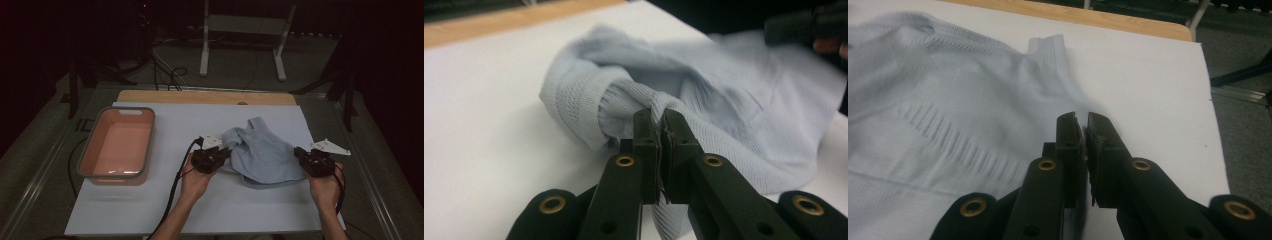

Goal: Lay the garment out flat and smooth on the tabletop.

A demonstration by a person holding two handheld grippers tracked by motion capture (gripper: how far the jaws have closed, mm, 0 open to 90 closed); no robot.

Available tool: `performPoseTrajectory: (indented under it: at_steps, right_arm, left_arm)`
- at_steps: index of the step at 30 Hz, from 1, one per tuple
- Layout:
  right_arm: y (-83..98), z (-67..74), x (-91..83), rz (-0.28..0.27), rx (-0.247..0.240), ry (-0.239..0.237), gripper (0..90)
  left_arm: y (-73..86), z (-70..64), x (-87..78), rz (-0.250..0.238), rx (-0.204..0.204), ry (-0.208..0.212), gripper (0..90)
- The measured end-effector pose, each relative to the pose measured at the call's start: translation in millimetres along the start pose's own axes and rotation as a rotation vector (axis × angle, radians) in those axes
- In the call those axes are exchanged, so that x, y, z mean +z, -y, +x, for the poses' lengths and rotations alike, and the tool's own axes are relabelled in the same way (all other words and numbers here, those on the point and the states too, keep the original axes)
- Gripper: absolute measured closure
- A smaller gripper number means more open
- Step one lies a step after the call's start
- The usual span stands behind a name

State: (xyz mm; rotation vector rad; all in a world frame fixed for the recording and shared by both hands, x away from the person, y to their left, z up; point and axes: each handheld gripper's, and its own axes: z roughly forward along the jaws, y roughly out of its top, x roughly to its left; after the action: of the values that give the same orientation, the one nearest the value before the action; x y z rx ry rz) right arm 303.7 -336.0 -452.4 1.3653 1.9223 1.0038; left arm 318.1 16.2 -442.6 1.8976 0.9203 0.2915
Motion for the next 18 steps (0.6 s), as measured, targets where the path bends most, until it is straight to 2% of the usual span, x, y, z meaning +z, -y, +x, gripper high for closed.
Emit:
performPoseTrajectory:
  at_steps: [3,6,11,14,18]
  right_arm:
    - [-1.6,3.9,-0.7,-0.004,-0.005,-0.017,84.9]
    - [-2.2,7.4,0.3,0.0,-0.01,-0.031,84.5]
    - [-1.3,10.8,3.4,0.011,-0.022,-0.037,77.7]
    - [-0.3,12.3,6.8,0.031,-0.032,-0.051,59.5]
    - [1.8,14.9,11.9,0.053,-0.034,-0.068,48.8]
  left_arm:
    - [-1.9,7.3,-12.4,-0.026,-0.012,-0.018,87.5]
    - [2.7,11.6,-13.8,-0.002,-0.016,-0.024,87.5]
    - [14.6,13.4,-8.7,0.039,-0.014,-0.02,87.5]
    - [21.4,14.2,-7.9,0.066,-0.003,-0.02,87.5]
    - [25.9,15.4,-12.9,0.08,0.01,-0.022,87.5]
